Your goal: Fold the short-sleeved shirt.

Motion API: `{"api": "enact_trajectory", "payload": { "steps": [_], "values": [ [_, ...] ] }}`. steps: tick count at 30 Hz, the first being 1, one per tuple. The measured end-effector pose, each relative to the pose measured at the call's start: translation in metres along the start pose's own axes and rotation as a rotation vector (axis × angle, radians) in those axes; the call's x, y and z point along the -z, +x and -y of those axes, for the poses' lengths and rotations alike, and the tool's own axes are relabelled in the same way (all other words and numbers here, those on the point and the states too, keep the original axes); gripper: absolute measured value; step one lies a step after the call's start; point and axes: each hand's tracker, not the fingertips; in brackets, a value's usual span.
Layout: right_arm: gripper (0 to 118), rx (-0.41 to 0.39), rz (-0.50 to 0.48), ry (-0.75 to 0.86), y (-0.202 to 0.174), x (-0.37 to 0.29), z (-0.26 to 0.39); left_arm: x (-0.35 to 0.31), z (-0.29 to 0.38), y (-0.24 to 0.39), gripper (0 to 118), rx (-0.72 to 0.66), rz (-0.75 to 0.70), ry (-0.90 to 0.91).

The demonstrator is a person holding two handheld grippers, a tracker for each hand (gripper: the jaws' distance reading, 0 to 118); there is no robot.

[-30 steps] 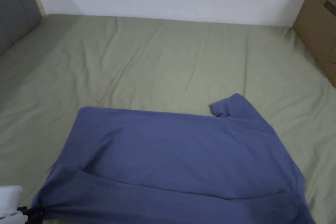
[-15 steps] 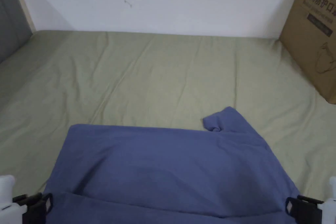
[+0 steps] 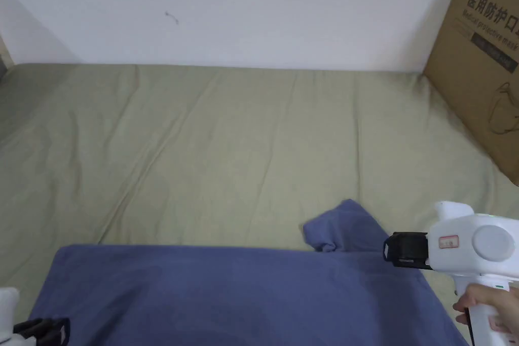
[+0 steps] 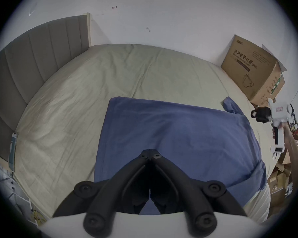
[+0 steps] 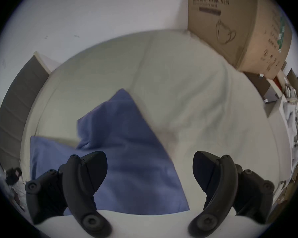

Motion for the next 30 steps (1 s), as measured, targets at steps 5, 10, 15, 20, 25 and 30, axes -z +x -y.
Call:
{"api": "enact_trajectory", "payload": {
  "steps": [5, 10, 15, 20, 25, 30],
  "values": [
    [100, -0.019, 0.034, -0.183, 0.007, 0.065, 0.001, 0.015, 0.004, -0.01, 0, -0.029, 0.025, -0.039],
    [70, -0.056, 0.061, -0.131, -0.002, 0.044, -0.003, 0.036, -0.016, -0.031, 93, -0.063, 0.005, -0.05],
    [8, -0.05, -0.016, -0.116, -0.004, 0.03, -0.005, 0.092, -0.061, -0.061, 105, -0.115, -0.063, -0.064],
    [7, -0.083, 0.02, -0.139, -0.008, 0.041, -0.003, 0.135, -0.096, -0.064, 104, -0.193, -0.107, -0.036],
    [7, -0.018, -0.007, -0.145, -0.003, 0.042, -0.005, 0.196, -0.095, -0.051, 88, -0.031, -0.154, -0.237],
    [7, -0.006, -0.008, -0.119, -0.004, 0.031, -0.005, 0.176, -0.089, -0.041, 46, 0.034, -0.186, -0.108]
  ]
}}
